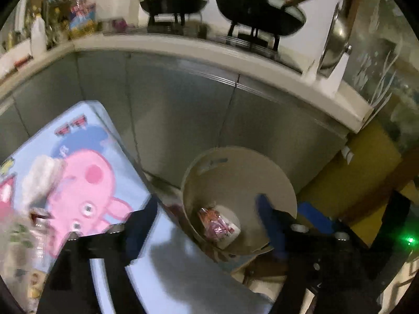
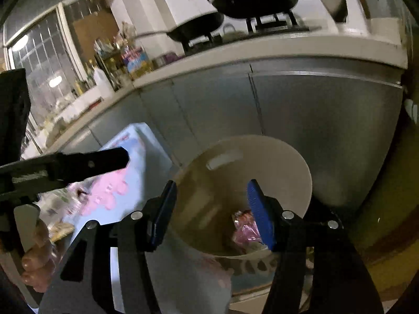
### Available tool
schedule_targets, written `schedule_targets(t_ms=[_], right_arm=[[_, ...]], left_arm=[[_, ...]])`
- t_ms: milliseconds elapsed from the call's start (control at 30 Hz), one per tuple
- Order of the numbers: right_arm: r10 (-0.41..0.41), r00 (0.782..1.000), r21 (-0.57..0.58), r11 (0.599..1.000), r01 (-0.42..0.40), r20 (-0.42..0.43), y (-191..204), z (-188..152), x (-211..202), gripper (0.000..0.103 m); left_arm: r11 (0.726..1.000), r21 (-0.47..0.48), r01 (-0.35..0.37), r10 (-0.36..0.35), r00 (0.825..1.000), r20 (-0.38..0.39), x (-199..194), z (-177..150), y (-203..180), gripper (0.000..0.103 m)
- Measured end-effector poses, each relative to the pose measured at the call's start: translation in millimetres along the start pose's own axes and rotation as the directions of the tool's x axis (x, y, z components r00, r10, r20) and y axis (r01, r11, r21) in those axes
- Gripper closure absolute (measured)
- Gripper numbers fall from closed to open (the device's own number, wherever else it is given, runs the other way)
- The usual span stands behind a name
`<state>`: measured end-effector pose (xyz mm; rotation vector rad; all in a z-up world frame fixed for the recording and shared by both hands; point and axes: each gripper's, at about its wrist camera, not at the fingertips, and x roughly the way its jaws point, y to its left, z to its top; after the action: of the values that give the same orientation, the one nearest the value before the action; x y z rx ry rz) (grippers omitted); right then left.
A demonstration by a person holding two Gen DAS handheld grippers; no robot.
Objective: Collect trash
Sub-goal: 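Carry both items to the beige bin and open both tools over it, then grasp the clear water bottle with the left tool while the right tool grasps the white tissue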
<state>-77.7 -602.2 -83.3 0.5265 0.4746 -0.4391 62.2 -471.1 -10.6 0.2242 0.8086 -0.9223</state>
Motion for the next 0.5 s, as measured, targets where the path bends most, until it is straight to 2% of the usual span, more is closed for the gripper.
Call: schedule_targets(t_ms=[167, 267, 400, 500], right_arm=[[0.12, 0.992, 0.042, 0.992, -0.122, 0.043, 29.1, -1.9, -33.7, 0.049], [0.234, 0.972, 0.091, 0.968, -0.235, 0.016, 50.9, -17.1, -43.7, 0.053], [0.333, 0.942, 0.117, 0.938, -0.325, -0.049, 83.9, -39.5, -38.8, 0.055], [0.384, 0.916, 0.124, 0.921, -0.371, -0.113, 110.9, -58.5, -31.4, 0.055]], left_arm=[[0.997, -0.033, 0.069, -0.064, 0.99, 0.128, -69.6, -4.9, 10.9, 0.021], [0.997, -0.029, 0.078, -0.072, 0.981, 0.178, -108.4, -24.7, 23.5, 0.021], [1.0, -0.005, -0.017, 0.018, 0.981, 0.195, -141.7, -54.9, 49.7, 0.021], [0.99, 0.007, -0.144, 0.14, 0.97, 0.197, -157.8, -74.9, 71.7, 0.02]])
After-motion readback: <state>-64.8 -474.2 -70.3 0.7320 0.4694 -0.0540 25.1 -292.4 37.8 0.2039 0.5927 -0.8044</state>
